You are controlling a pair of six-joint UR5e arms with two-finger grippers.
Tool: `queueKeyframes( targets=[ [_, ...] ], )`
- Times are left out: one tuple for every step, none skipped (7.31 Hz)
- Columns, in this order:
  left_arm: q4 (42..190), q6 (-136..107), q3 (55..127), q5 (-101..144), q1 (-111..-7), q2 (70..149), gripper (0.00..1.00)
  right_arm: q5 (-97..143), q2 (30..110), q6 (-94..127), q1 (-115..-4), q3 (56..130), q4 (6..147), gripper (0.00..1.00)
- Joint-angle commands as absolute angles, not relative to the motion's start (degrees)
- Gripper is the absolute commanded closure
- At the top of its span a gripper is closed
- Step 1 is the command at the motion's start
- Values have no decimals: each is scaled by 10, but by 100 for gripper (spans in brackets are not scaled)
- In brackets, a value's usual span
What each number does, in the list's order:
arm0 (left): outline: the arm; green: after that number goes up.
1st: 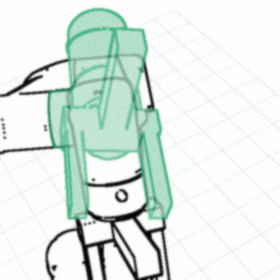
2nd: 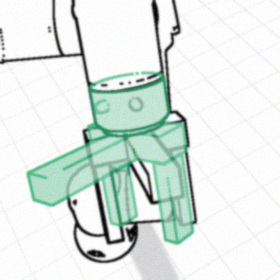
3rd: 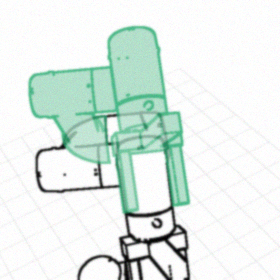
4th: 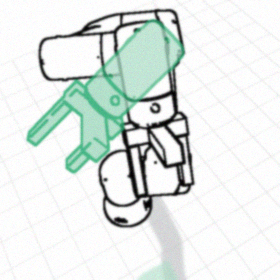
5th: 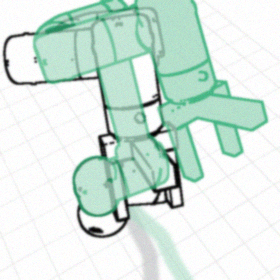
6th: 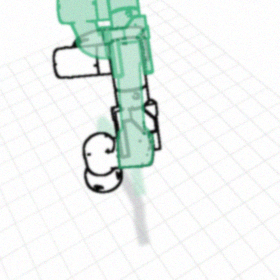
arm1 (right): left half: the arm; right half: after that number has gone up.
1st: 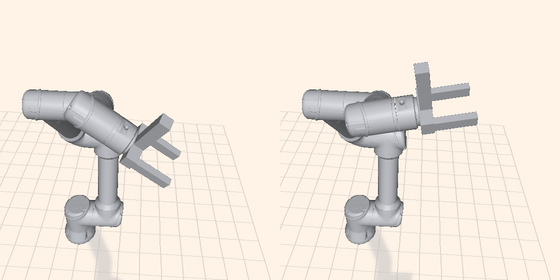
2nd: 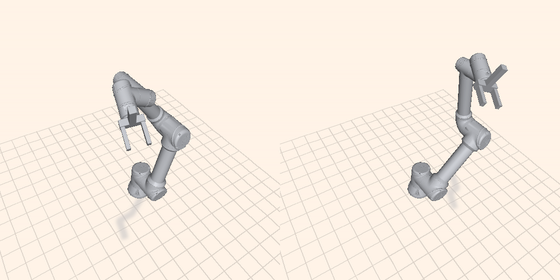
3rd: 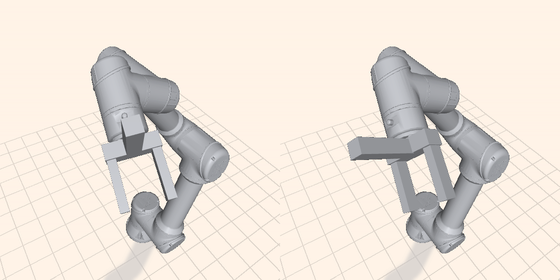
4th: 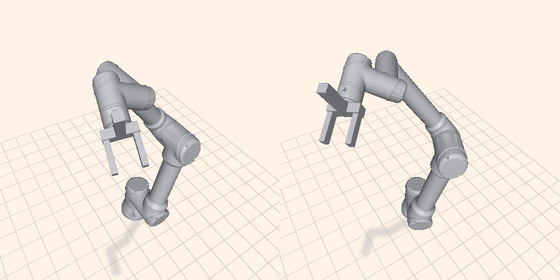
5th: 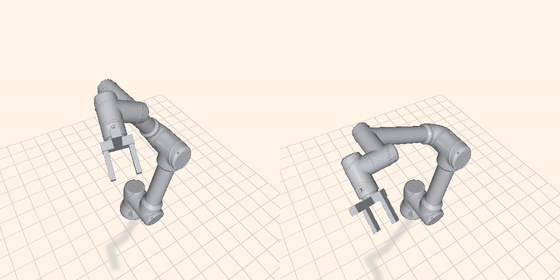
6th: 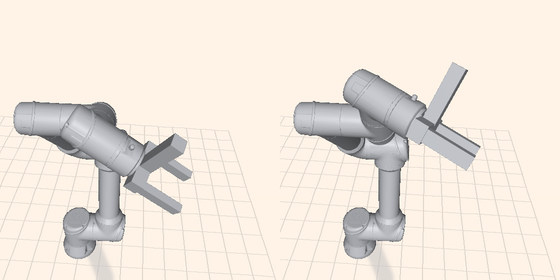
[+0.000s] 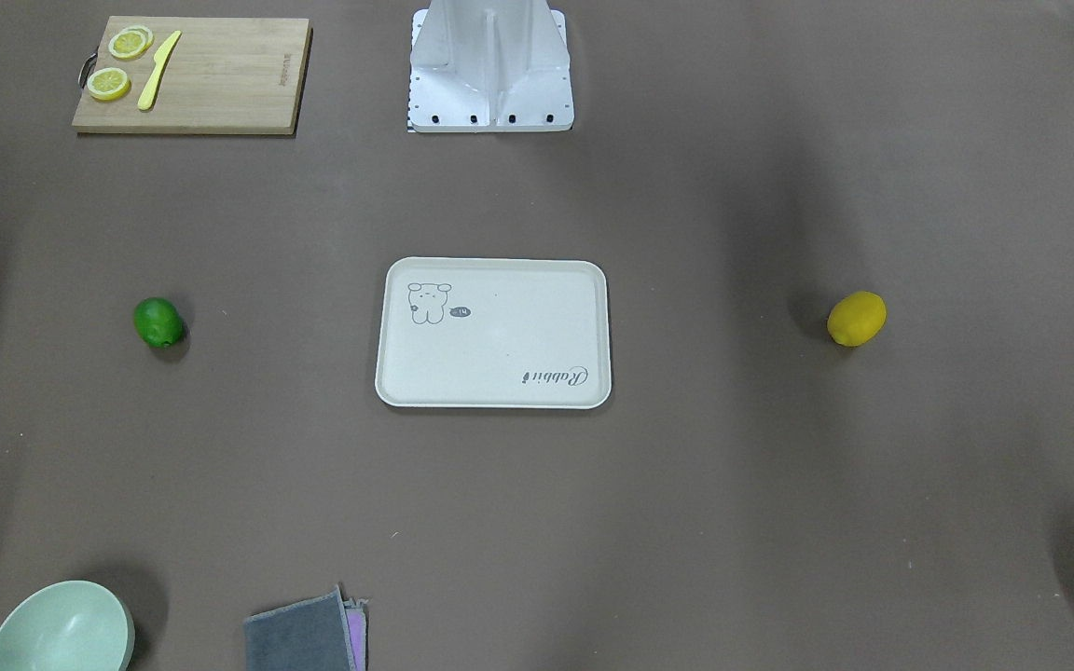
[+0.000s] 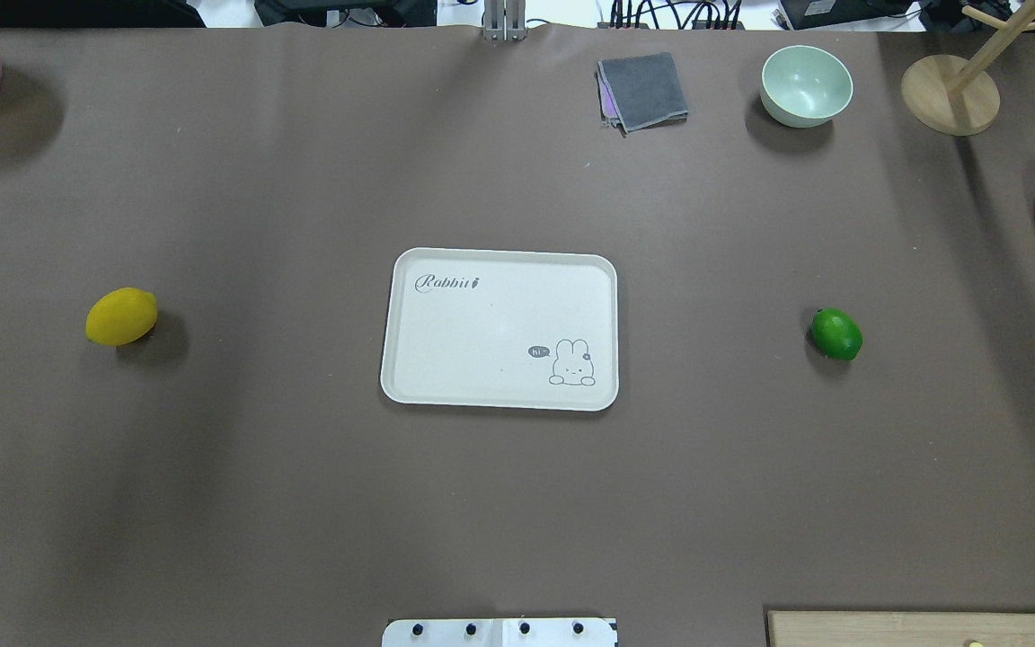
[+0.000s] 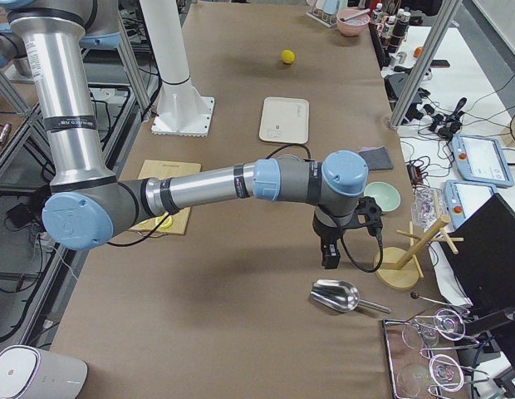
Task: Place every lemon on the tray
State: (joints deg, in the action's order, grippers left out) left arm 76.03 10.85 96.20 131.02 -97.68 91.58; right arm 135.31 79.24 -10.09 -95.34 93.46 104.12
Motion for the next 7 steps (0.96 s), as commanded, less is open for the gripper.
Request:
queueKeyframes(
  targets=[
    [760, 110, 964, 1310, -978, 914, 2, 1346, 794, -105, -954, 951, 1041, 0],
    [757, 108, 965, 1310, -978, 915, 2, 1321, 796, -106, -952, 961, 1041, 0],
    [744, 92, 970, 1310, -977, 924, 2, 1312, 791, -103, -945, 963, 1043, 0],
    [745, 32, 982, 1314, -977, 939, 2, 1311, 790, -95, -928, 978, 1058, 0],
    [742, 32, 1009, 1316, -978, 929, 2, 1310, 788, -91, -913, 994, 1103, 0],
    [747, 32, 1022, 1317, -974, 916, 2, 1299, 794, -87, -901, 1028, 1107, 0],
    [748, 33, 1028, 1317, -966, 916, 2, 1298, 793, -70, -883, 1074, 1143, 0]
  ],
)
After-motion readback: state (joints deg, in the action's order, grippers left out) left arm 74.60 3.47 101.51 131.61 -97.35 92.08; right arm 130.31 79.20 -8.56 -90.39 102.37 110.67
